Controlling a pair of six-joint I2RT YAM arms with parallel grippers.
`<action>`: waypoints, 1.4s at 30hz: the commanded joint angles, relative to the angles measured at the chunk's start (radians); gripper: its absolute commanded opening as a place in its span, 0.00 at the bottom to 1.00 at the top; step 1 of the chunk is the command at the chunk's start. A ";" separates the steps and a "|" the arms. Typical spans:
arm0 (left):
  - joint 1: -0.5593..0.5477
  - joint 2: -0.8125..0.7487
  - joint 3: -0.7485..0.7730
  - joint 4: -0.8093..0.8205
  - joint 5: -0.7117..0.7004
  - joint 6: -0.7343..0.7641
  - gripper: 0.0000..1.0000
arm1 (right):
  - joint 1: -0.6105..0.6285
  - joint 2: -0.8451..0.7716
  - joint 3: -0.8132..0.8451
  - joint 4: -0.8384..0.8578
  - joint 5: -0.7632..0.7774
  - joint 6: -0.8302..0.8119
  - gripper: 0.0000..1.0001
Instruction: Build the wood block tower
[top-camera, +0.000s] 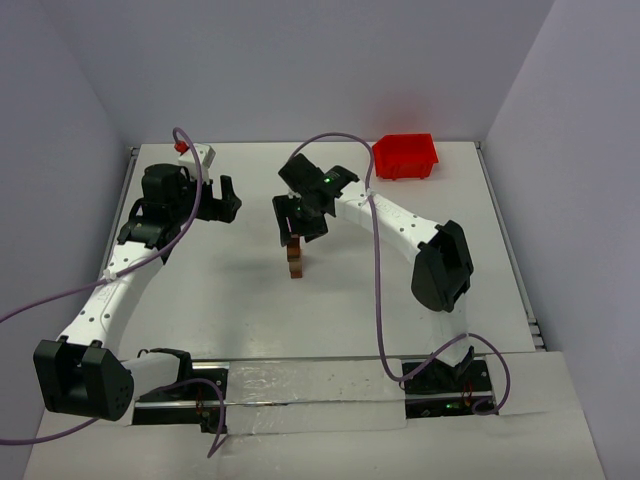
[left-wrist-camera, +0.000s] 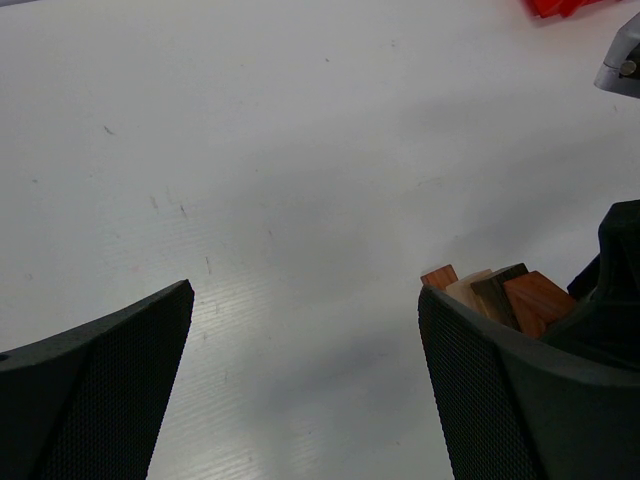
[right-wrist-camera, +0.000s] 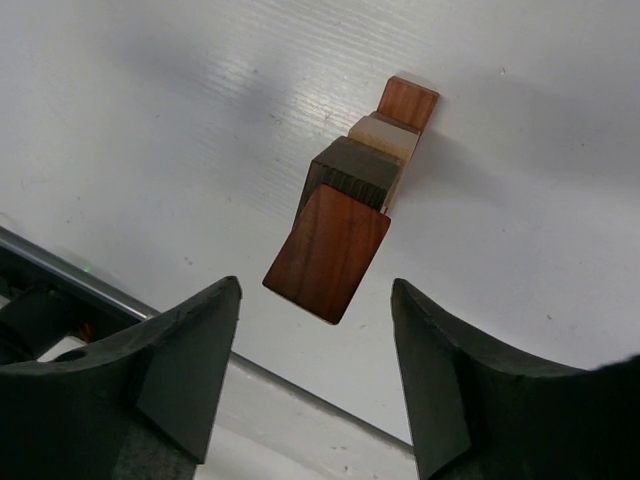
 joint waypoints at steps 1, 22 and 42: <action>0.009 -0.008 0.011 0.043 0.020 -0.011 0.99 | -0.005 -0.012 0.043 0.024 -0.013 0.001 0.75; 0.055 -0.039 0.034 0.005 0.140 -0.041 0.99 | 0.018 -0.139 0.071 0.038 -0.005 -0.121 0.92; 0.094 -0.045 0.047 -0.019 0.195 -0.034 0.99 | -0.040 -0.259 -0.216 0.115 0.214 -0.226 0.39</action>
